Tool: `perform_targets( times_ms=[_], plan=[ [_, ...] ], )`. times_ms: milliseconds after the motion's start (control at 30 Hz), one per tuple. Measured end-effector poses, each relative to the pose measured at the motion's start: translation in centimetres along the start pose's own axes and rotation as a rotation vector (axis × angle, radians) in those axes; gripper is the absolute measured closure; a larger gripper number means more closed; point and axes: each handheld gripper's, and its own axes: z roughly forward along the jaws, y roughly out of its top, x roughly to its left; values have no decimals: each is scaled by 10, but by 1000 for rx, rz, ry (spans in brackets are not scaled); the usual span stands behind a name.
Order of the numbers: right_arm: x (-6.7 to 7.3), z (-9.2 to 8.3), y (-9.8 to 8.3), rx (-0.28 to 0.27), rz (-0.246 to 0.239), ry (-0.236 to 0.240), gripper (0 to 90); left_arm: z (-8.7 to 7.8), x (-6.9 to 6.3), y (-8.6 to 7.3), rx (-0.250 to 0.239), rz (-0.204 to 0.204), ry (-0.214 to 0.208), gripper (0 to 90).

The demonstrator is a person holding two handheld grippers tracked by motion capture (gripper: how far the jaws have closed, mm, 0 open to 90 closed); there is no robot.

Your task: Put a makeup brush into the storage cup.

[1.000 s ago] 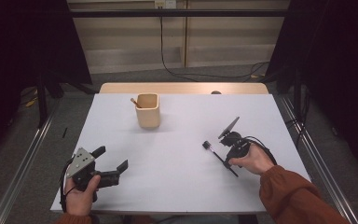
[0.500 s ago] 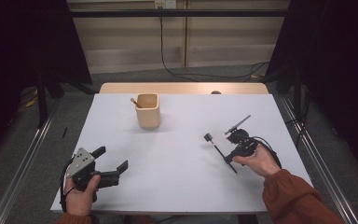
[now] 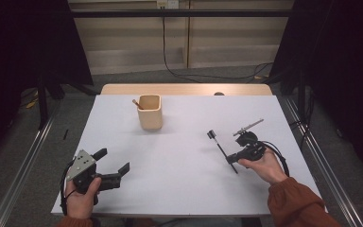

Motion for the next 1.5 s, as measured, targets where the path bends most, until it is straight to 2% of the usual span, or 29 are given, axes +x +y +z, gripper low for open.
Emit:
perform_targets(
  times_ms=[133, 233, 267, 467, 733, 767, 800, 933, 1133, 1500],
  plan=[
    [0, -3, -3, -73, -12, 24, 868, 0, -1, 0, -5, -3, 2, 21],
    [1, -5, -5, -125, -21, 30, 868, 0, 0, 0, -6, 0, 2, 21],
    [1, -6, -6, -157, -34, 20, 868, 0, -1, 0, -6, -2, 4, 21],
    [-2, -5, -14, -222, -22, 38, 868, 0, 0, 0, -7, -4, 4, 21],
    [-1, -13, -19, -335, -49, 62, 868, 0, -1, 0, -6, 11, -5, 21],
    [0, -14, -21, -363, -56, 60, 868, 0, -1, 0, -8, 9, -4, 21],
    [0, -14, -21, -374, -62, 74, 868, 0, -1, 0, -10, 8, -5, 21],
    [1, -15, -23, -421, -84, 83, 868, -1, -1, 1, -11, 11, -6, 21],
    [2, -13, -25, -419, -88, 99, 867, 0, -2, 1, -9, 10, -11, 21],
    [3, -26, -30, -593, -108, 96, 867, 0, -2, 1, -8, 7, -12, 21]
  ],
)
